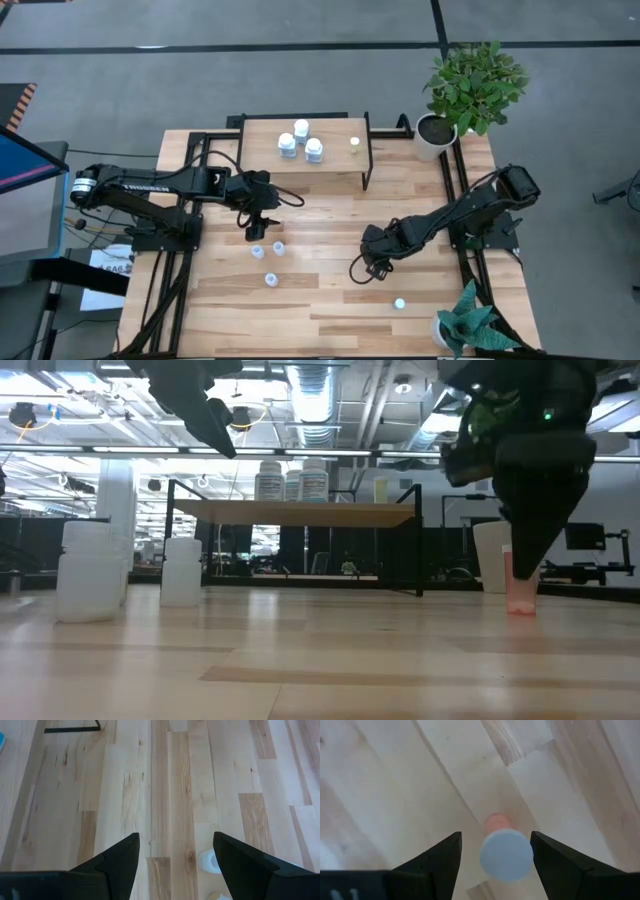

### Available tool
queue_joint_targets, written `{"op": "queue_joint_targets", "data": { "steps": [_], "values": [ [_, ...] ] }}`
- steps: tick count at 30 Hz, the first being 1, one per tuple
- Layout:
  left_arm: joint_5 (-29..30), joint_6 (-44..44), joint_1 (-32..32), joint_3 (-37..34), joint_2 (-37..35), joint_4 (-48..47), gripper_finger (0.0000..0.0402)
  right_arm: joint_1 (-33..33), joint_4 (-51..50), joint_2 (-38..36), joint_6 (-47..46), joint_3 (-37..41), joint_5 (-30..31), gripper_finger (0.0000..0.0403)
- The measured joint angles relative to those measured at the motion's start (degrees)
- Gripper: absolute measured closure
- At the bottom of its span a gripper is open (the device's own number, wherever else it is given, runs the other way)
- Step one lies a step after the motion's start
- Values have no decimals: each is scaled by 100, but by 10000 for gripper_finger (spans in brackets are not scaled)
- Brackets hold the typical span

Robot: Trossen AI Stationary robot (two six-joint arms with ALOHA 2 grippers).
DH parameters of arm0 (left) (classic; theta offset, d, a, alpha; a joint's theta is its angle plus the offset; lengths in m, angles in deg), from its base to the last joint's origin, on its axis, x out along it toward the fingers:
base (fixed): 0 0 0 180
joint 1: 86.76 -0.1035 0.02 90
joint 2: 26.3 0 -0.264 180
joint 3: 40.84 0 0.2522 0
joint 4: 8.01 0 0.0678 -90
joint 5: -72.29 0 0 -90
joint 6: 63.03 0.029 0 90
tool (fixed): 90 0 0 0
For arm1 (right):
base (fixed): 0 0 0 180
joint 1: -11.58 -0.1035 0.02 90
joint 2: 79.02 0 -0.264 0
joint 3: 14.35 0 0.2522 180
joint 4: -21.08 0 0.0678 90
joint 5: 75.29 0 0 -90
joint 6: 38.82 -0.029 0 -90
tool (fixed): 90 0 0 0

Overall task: Pick and place medicine bottles onto shelf by color
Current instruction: Put the pink pill bottle on the shelf

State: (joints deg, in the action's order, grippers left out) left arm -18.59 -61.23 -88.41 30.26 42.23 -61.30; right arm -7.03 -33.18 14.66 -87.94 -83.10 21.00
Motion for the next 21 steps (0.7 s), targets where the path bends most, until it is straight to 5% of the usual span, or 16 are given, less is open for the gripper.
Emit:
{"op": "queue_joint_targets", "data": {
  "steps": [14,21],
  "values": [
    [0,-3,2,0,0,-2,160,36,-65,-308,98,0,128,145],
    [0,2,1,0,0,-4,160,76,-134,-236,100,4,87,194]
  ]
}}
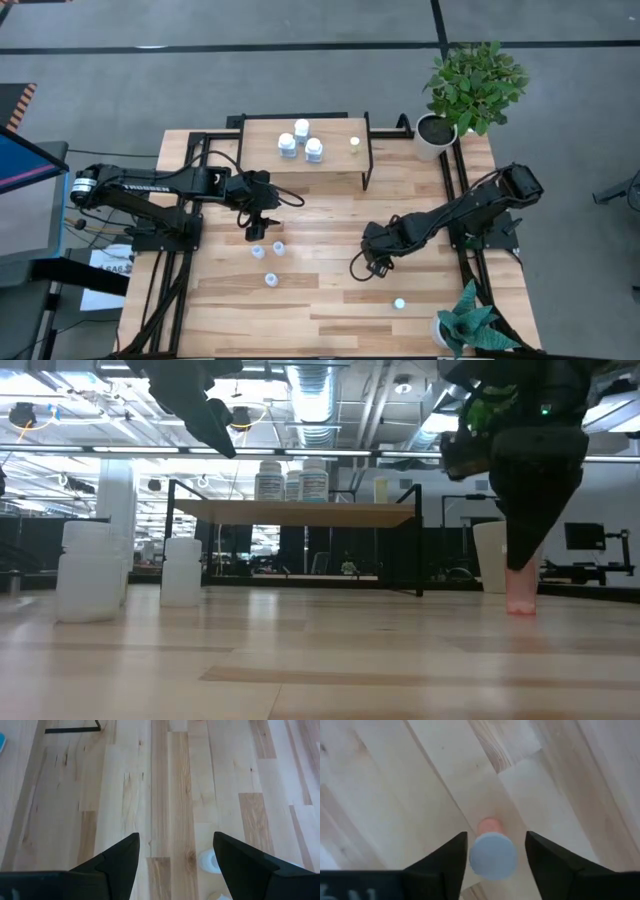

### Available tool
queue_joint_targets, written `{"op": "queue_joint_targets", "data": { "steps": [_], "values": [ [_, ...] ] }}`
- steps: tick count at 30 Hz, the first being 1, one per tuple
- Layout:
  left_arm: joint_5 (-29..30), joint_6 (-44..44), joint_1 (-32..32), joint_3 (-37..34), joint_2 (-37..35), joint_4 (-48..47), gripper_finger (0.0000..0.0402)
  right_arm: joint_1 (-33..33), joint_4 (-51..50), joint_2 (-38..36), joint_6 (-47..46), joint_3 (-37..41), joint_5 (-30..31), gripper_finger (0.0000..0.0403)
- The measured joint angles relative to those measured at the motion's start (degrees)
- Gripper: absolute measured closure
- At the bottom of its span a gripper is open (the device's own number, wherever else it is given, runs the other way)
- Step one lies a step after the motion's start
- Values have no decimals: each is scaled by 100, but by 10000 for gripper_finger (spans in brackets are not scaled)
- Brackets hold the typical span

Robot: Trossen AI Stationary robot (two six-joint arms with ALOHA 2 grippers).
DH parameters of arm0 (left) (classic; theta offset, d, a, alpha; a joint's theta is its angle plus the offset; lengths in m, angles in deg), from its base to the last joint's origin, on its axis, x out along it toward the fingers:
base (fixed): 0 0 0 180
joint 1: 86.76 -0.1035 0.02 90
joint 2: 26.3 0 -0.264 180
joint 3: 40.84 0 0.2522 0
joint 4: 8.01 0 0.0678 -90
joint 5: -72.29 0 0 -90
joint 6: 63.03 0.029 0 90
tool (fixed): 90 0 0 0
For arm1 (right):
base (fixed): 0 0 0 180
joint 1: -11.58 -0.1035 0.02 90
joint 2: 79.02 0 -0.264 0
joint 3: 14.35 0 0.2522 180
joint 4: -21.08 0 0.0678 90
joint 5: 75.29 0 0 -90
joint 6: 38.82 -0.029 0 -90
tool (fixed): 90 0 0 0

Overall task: Pick and place medicine bottles onto shelf by color
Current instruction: Put the pink pill bottle on the shelf

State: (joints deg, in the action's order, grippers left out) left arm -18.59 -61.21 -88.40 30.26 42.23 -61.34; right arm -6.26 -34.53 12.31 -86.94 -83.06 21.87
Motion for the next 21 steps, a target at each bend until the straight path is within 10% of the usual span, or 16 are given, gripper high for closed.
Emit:
{"op": "queue_joint_targets", "data": {
  "steps": [9,21],
  "values": [
    [0,67,-1,0,0,-2,160,77,-143,-28,-338,-269,-118,310],
    [0,70,1,0,0,-2,160,1007,-1763,-30,1106,-2542,31,306]
  ]
}}
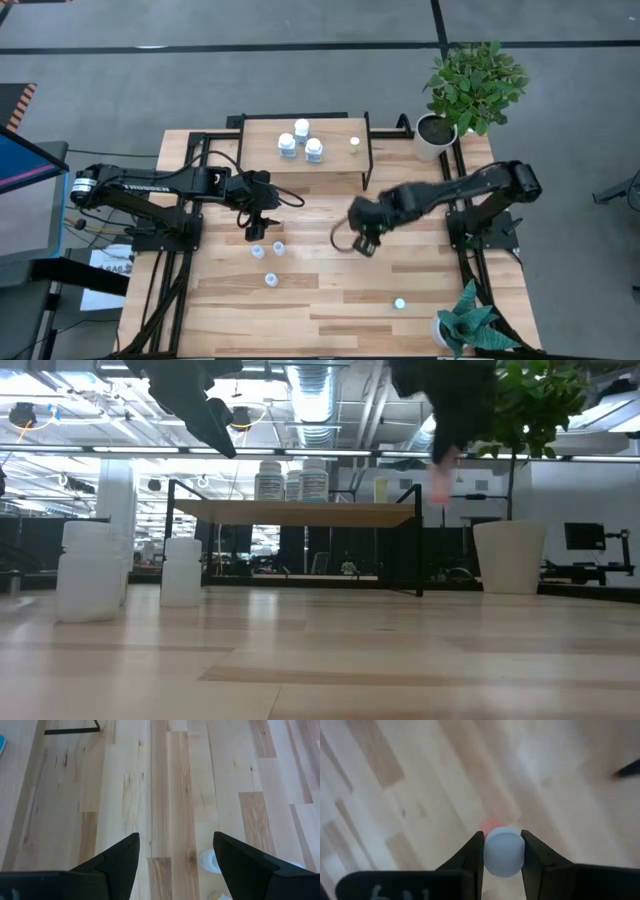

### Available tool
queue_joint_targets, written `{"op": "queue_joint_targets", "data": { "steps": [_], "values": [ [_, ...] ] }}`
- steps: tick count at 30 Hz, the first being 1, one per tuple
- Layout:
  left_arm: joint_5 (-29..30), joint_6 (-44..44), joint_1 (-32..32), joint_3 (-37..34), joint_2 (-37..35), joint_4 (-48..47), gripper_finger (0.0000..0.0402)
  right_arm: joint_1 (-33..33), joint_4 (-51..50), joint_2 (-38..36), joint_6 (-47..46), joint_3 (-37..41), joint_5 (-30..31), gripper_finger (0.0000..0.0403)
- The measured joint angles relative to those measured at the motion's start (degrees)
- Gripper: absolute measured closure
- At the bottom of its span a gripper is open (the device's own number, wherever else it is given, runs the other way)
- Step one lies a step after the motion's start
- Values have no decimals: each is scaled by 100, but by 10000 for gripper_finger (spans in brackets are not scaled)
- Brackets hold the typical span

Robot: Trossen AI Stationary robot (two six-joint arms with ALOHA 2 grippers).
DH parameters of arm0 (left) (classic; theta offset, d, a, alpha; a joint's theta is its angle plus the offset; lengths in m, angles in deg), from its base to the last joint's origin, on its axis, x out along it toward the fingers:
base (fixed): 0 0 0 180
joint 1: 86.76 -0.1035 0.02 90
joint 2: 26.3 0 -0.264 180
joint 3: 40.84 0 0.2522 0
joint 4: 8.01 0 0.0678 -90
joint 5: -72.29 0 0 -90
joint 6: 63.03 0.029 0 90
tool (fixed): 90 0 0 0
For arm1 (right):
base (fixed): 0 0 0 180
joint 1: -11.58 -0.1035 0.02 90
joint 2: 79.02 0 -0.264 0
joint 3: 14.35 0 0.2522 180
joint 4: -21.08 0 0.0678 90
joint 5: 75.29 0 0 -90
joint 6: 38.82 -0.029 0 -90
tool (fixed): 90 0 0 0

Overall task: Pick and place medicine bottles onto shelf by color
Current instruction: Put the pink pill bottle on the shelf

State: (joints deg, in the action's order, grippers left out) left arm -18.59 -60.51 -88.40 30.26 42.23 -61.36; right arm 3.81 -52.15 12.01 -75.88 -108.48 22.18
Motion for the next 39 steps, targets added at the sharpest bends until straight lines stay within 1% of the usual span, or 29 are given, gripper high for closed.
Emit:
{"op": "queue_joint_targets", "data": {
  "steps": [4,8,15,20,23,27,30,33,36,39],
  "values": [
    [0,0,1,0,0,2,160,591,-219,0,557,-605,71,307],
    [0,2,-1,0,0,1,160,1215,-218,0,1110,-934,78,308],
    [1,2,0,0,0,0,160,2165,-197,11,1565,-977,71,308],
    [0,49,1,0,0,0,160,2588,-177,171,1760,-991,-1,308],
    [2,131,1,0,0,1,160,2710,-251,441,1930,-1223,-117,308],
    [2,129,0,0,0,0,160,2721,-810,969,2234,-1858,-131,308],
    [2,131,1,0,0,-4,160,2732,-1294,1291,2324,-2420,78,308],
    [2,131,1,0,2,-14,160,2754,-1546,1564,2409,-2869,187,306],
    [2,131,-1,0,2,-30,160,2813,-1687,1758,2517,-3106,194,303],
    [2,131,-1,0,2,-59,160,2853,-1677,1894,2558,-3140,182,302]
  ]
}}
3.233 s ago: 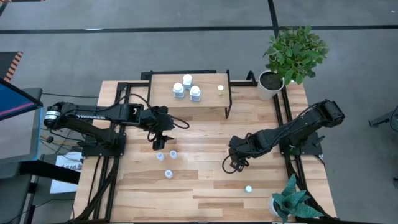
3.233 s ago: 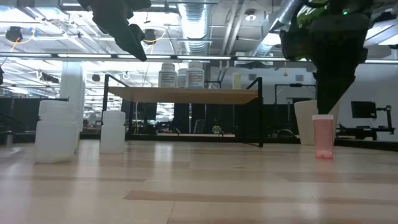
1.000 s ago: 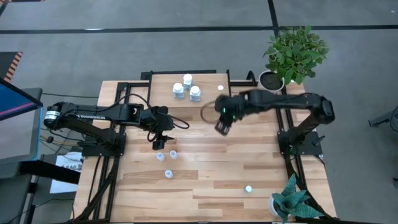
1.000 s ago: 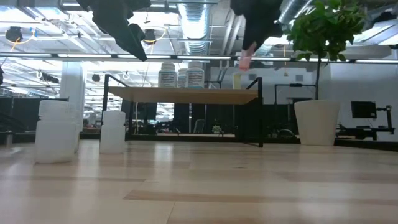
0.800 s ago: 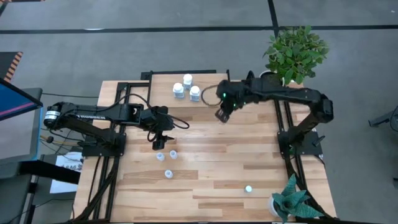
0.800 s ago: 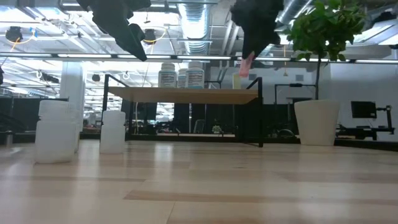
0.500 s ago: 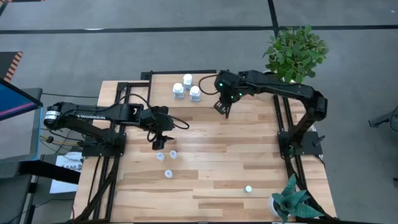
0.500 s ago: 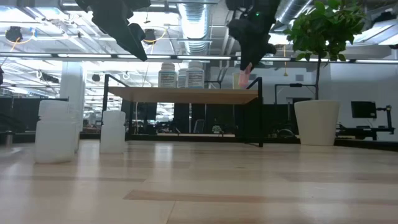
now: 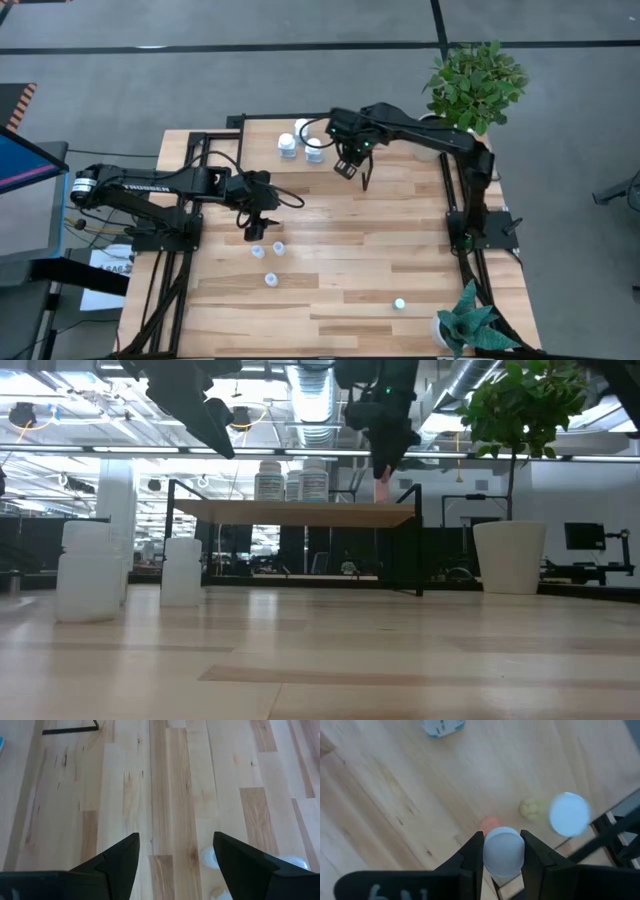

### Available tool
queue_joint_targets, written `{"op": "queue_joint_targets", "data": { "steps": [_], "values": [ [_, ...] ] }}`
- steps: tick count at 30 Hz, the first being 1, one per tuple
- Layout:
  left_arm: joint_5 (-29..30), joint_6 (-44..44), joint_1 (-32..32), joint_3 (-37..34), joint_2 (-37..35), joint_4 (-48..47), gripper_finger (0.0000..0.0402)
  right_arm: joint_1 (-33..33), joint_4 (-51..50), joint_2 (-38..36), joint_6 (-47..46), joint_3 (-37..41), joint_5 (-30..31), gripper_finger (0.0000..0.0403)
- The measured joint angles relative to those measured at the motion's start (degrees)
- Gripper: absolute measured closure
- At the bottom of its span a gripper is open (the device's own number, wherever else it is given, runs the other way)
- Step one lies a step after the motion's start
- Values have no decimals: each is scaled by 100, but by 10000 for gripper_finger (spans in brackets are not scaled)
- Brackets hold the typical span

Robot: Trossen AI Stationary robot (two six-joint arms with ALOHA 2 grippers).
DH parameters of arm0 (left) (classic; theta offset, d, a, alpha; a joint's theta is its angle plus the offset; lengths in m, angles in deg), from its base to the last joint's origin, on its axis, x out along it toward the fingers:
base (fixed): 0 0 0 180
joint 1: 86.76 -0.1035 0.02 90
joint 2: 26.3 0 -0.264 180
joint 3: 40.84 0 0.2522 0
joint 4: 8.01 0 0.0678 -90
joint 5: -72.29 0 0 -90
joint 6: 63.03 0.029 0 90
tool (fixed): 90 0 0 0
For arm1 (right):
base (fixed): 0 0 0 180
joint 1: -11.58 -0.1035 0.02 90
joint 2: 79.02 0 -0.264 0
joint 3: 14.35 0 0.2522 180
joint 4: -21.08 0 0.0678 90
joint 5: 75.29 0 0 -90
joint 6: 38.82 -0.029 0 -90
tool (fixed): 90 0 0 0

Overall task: Pick and place medicine bottles onto shelf by color
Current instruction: Put the pink pill bottle on the shelf, then put the blue pill bottle on the shelf

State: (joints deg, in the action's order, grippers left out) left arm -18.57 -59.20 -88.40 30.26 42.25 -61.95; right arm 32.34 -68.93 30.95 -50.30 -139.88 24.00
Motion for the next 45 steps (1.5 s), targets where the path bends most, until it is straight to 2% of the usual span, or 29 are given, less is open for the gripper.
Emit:
{"op": "queue_joint_targets", "data": {
  "steps": [4,15,23,28,33,35,40,45],
  "values": [
    [0,0,1,0,0,-48,160,72,32,73,13,-13,3,288],
    [0,0,0,0,0,-121,160,113,119,33,80,11,-4,207],
    [0,-2,1,0,0,-129,160,116,61,1,81,-9,-6,192],
    [0,-4,0,0,0,-138,160,115,-258,-77,-54,-460,-9,191],
    [0,-4,1,0,0,-144,160,51,-1073,-118,-331,-1344,-2,196],
    [0,-7,1,0,0,-148,160,-44,-1395,-156,-522,-1652,1,199],
    [-2,-9,0,0,0,-155,160,-558,-1376,-659,-654,-1681,-125,205],
    [-2,-11,1,0,0,-166,160,-1507,-1369,-1360,-906,-1108,-128,212]
  ]
}}
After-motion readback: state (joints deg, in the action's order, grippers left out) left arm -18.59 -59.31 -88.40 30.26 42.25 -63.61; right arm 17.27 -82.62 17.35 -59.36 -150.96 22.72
